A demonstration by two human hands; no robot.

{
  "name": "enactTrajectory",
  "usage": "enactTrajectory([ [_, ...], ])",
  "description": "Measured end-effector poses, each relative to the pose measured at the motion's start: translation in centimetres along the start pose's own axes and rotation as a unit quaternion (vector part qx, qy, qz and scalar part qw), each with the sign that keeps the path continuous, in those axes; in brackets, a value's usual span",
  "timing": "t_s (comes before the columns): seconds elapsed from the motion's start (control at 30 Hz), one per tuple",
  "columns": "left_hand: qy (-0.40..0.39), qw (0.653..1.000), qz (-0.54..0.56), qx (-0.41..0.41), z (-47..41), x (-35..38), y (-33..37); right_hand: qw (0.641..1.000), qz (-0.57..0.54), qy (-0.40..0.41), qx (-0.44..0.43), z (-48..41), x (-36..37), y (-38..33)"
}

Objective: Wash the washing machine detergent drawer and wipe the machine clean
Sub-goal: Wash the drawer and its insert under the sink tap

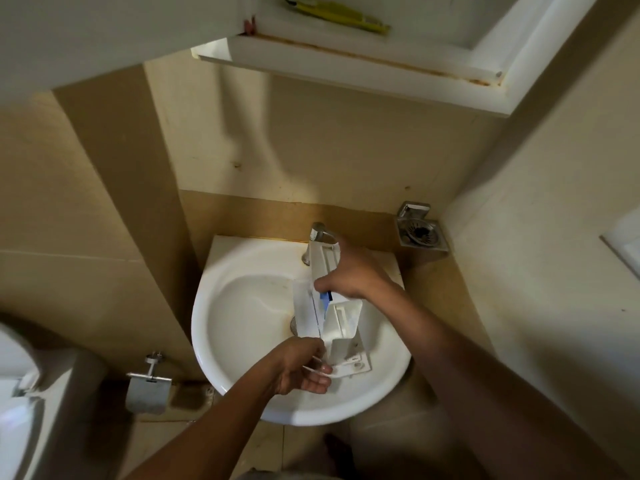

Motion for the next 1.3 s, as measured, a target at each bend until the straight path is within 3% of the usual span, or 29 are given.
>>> enactTrajectory([
  [0.2, 0.097, 0.991, 0.031, 0.092, -1.7, -3.6, 3.0, 0.984, 0.147, -0.041, -0.090, 0.9, 1.3, -2.4],
  [0.33, 0.104, 0.974, 0.147, 0.136, -2.2, -4.8, 4.6, 0.960, 0.224, -0.063, -0.155, 2.0, 1.8, -2.6],
  [0.47, 0.137, 0.950, 0.253, 0.123, -2.6, -6.2, 5.2, 0.942, 0.255, -0.084, -0.200, 2.8, 2.6, -1.5],
  [0.6, 0.153, 0.964, 0.187, 0.112, -2.5, -7.0, 4.9, 0.913, 0.295, -0.093, -0.265, 3.4, 3.7, -0.7],
  [0.7, 0.211, 0.968, 0.053, 0.125, -2.2, -8.4, 4.8, 0.907, 0.270, -0.092, -0.309, 4.2, 3.3, -0.1],
  [0.83, 0.362, 0.902, -0.158, 0.176, 0.3, -11.5, 6.7, 0.943, 0.141, -0.111, -0.280, 4.5, 1.4, 2.2],
  [0.9, 0.326, 0.921, -0.111, 0.183, -0.1, -12.2, 6.3, 0.958, 0.064, -0.109, -0.257, 4.3, 0.6, 3.5],
  [0.97, 0.201, 0.963, -0.001, 0.180, -1.1, -10.9, 5.5, 0.964, 0.007, -0.103, -0.246, 4.3, 0.5, 4.6],
  [1.03, 0.135, 0.971, 0.054, 0.189, -0.9, -9.8, 5.7, 0.966, -0.022, -0.101, -0.235, 4.3, 1.0, 5.8],
  [1.17, 0.235, 0.941, 0.018, 0.243, 0.5, -11.0, 6.8, 0.979, -0.029, -0.060, -0.194, 2.9, 2.1, 8.9],
  [1.3, 0.346, 0.889, -0.090, 0.287, 2.9, -11.0, 8.0, 0.991, -0.053, -0.019, -0.119, 0.4, 3.7, 11.5],
])
Point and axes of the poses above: each hand's wrist, its own z-axis away from the middle knuckle, its own x-axis out of the palm, y = z × x, the point moved 10 cm from there along -z, towards the middle knuckle, and after that the axes turned 5 degrees about x, right-handed, at the moved point
